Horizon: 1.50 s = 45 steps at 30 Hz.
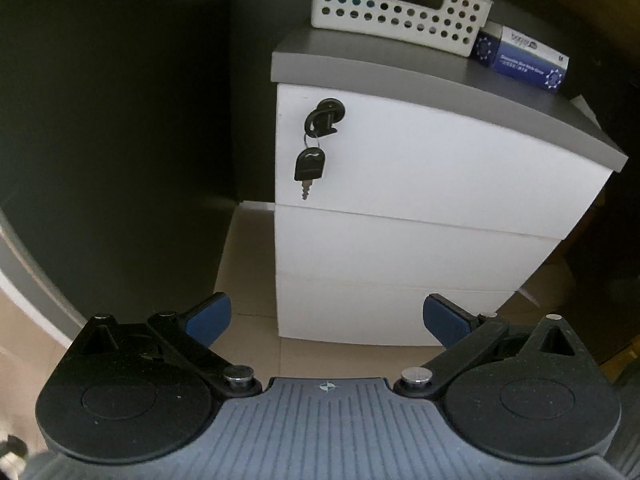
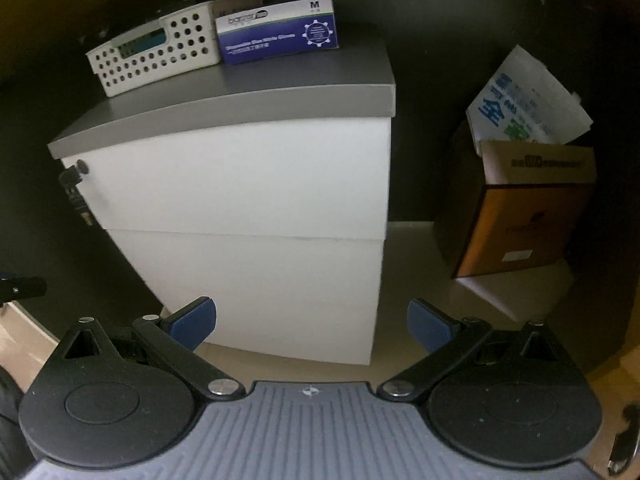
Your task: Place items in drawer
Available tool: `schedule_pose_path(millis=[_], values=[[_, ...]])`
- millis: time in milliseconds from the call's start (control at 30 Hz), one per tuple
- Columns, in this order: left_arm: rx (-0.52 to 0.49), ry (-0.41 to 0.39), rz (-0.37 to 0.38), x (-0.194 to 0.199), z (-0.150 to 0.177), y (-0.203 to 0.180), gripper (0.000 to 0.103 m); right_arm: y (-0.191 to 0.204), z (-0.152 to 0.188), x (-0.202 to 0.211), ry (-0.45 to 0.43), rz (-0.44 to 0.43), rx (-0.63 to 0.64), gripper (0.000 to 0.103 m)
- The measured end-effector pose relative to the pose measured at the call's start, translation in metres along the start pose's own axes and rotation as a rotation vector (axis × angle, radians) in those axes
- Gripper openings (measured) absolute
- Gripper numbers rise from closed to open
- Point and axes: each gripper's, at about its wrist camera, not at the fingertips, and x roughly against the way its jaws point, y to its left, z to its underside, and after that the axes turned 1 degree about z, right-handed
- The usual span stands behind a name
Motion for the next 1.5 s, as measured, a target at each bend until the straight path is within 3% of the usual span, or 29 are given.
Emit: schedule_pose_path(millis=[167, 333, 400, 600, 1067, 1233, 1500], values=[[-0.025, 0.019, 0.04, -0.025, -0.016, 0.013, 0.103, -0.008, -0.01, -0.016, -0.015, -0.008, 0.002, 0.103], [0.007, 0.023, 0.094, -0.05, -0.03, 0.03, 0.103, -0.019, -0.023, -0.042, 0.018, -0.127, -0.005, 0.103], [0.02, 0.025, 0.116, -0.061, -0.036, 0.037, 0.103, -0.02, -0.028, -0.051, 0.016, -0.122, 0.01, 0.103], [-0.042, -0.03, 0.076, -0.075, -0.052, 0.046, 0.103, -0.028, -0.042, -0.069, -0.053, -0.101, 0.065, 0.103], [-0.059, -0.078, 0.173, -0.117, -0.091, 0.067, 0.103, -0.052, -0.072, -0.11, -0.087, -0.102, 0.047, 0.103], [-0.122, -0.049, 0.219, -0.133, -0.092, 0.061, 0.103, -0.049, -0.078, -0.123, -0.067, -0.149, 0.087, 0.103], [-0.138, -0.05, 0.293, -0.138, -0.089, 0.057, 0.103, -0.032, -0.08, -0.123, -0.081, -0.191, 0.133, 0.103]])
